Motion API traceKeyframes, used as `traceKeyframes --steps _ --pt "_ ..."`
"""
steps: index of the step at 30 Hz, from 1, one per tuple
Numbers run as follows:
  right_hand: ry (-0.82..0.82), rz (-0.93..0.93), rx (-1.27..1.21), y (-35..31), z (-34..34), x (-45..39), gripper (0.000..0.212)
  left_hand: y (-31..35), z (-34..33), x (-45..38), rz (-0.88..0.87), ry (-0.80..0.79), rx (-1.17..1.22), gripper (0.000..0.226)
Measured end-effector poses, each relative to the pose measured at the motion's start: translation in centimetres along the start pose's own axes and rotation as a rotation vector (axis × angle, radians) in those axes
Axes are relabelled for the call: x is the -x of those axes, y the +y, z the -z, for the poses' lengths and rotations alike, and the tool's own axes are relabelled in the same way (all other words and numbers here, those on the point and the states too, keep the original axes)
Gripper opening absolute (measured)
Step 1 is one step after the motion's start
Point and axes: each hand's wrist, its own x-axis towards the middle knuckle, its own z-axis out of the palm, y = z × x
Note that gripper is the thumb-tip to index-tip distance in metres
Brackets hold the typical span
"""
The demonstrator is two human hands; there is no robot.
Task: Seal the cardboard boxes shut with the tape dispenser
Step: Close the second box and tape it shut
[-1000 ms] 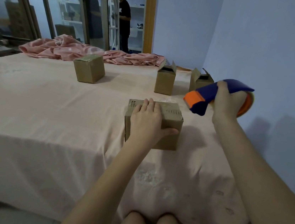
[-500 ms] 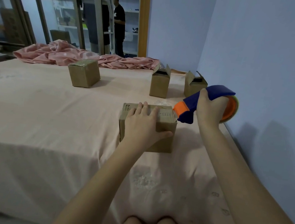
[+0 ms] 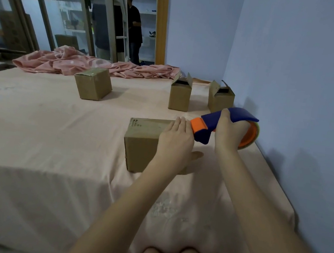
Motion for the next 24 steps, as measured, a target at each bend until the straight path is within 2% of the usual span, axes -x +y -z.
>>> traceKeyframes --steps 4,8,11,13,18,24 --pt "-0.02 0.005 0.012 -0.1 0.3 0.0 0.036 0.3 -0.1 0.1 0.037 -0.012 -0.03 0.09" --pt "-0.052 0.113 0.118 -1.1 0.1 -0.1 0.024 0.2 0.0 0.0 0.046 0.004 -0.009 0.084" --pt "-0.091 0.158 0.221 -2.3 -0.3 -0.3 0.028 0.3 -0.2 0.2 0.051 0.018 -0.005 0.085" --pt "-0.12 0.121 0.23 -3.0 -0.2 -0.9 0.028 0.3 -0.3 0.3 0.053 0.015 -0.012 0.085" --pt "-0.126 -0.045 0.104 -3.3 0.6 -1.8 0.007 0.3 -0.3 0.3 0.054 0.026 -0.013 0.082" --pt "-0.119 -0.071 0.041 -3.6 0.7 -2.0 0.017 0.3 -0.4 0.5 0.062 0.025 -0.015 0.077"
